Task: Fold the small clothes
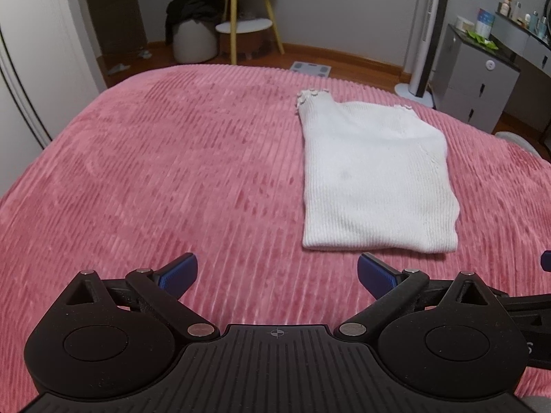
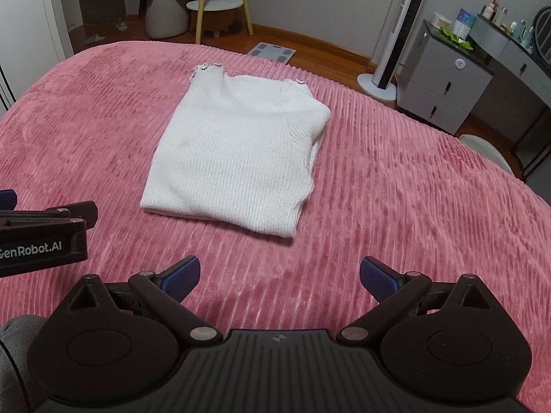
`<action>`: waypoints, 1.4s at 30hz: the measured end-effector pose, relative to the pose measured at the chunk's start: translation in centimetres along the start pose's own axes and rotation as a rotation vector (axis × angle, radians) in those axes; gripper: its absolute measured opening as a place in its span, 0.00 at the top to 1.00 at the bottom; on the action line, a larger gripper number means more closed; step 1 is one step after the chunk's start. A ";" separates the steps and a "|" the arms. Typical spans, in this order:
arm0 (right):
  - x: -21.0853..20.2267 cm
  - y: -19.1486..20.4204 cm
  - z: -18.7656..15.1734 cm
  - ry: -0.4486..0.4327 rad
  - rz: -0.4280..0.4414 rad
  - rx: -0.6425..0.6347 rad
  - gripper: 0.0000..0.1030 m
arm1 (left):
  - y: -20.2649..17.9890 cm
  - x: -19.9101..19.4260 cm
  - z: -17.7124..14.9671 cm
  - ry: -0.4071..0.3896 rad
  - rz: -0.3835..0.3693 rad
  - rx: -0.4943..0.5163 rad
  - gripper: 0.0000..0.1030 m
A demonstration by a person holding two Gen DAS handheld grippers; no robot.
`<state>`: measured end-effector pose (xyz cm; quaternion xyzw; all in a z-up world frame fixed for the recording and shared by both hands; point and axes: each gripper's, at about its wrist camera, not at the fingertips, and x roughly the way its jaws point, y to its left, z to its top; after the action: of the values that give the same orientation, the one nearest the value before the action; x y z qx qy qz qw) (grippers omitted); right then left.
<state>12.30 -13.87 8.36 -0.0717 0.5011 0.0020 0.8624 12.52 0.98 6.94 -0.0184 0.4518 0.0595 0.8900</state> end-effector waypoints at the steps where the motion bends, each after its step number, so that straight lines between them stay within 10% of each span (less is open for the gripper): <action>1: 0.0 0.0 0.0 0.001 -0.004 0.003 0.04 | 0.0 0.0 -0.1 0.002 0.000 0.001 0.01; 42: -0.5 -0.9 0.1 -0.001 -0.008 0.048 0.04 | -0.4 -0.5 -0.3 0.003 -0.010 -0.007 0.01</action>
<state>12.18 -14.70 8.97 -0.0530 0.5003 -0.0133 0.8641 12.03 0.46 7.12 -0.0239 0.4530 0.0564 0.8894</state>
